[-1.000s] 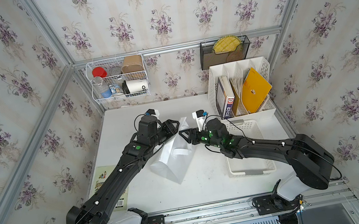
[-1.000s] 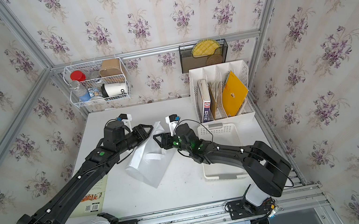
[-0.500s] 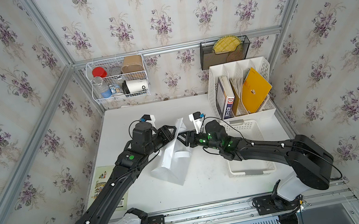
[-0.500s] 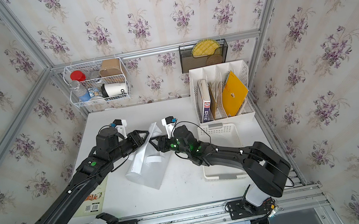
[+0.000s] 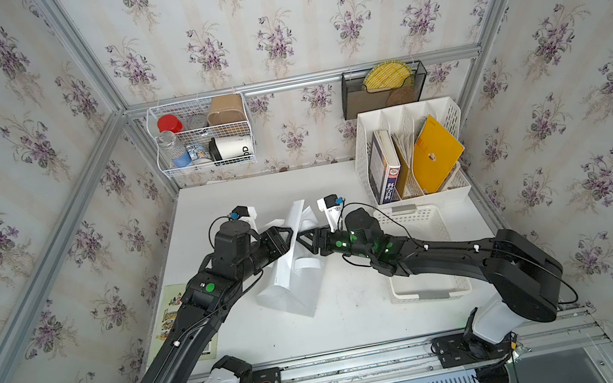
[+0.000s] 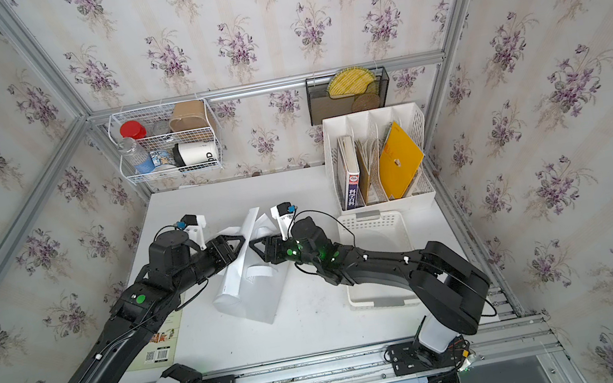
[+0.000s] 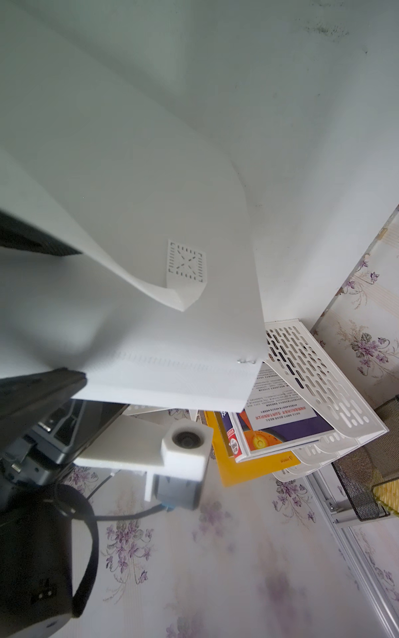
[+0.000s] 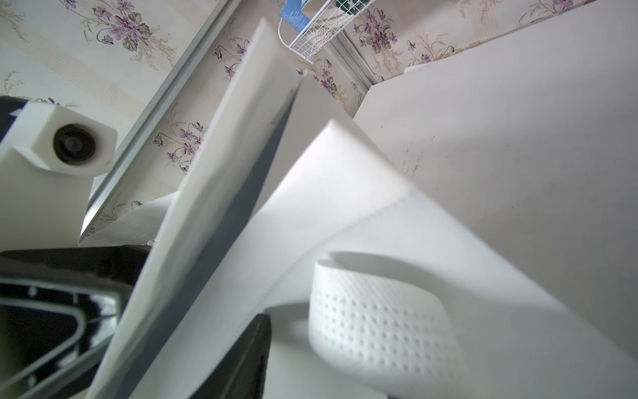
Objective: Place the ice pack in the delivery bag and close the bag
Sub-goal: Seal the delivery bag at the center of the board.
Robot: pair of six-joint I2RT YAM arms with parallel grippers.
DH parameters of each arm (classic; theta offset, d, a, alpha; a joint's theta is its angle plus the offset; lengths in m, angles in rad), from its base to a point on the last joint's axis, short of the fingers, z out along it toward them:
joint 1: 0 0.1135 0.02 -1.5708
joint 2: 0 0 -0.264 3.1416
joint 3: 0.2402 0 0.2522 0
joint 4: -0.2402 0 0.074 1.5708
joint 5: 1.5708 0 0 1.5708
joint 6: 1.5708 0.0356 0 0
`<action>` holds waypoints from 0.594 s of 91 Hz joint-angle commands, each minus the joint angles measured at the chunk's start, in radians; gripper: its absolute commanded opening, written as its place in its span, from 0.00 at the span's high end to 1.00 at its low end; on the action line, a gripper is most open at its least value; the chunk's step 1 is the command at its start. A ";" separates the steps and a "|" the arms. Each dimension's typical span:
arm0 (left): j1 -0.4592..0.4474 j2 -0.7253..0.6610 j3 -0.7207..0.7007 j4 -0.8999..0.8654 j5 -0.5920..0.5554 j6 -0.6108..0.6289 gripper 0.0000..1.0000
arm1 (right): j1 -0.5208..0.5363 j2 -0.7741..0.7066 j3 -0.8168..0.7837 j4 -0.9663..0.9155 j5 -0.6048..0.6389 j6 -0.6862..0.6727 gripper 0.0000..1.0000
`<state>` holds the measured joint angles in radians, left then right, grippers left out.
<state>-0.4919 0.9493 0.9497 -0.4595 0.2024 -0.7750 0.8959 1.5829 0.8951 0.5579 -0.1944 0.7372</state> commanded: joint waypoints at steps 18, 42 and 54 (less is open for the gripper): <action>0.004 -0.050 -0.036 -0.066 -0.027 0.012 0.54 | 0.011 0.004 0.022 0.023 0.001 -0.001 0.44; 0.004 -0.051 -0.048 -0.040 0.017 -0.002 0.57 | 0.027 0.034 0.051 0.010 -0.007 -0.005 0.44; 0.005 -0.056 -0.054 -0.019 0.038 -0.027 0.56 | 0.030 0.043 0.050 0.012 -0.003 0.001 0.45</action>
<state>-0.4881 0.8970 0.9020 -0.4892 0.1997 -0.7811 0.9234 1.6184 0.9405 0.5568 -0.1951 0.7364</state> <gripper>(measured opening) 0.430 0.555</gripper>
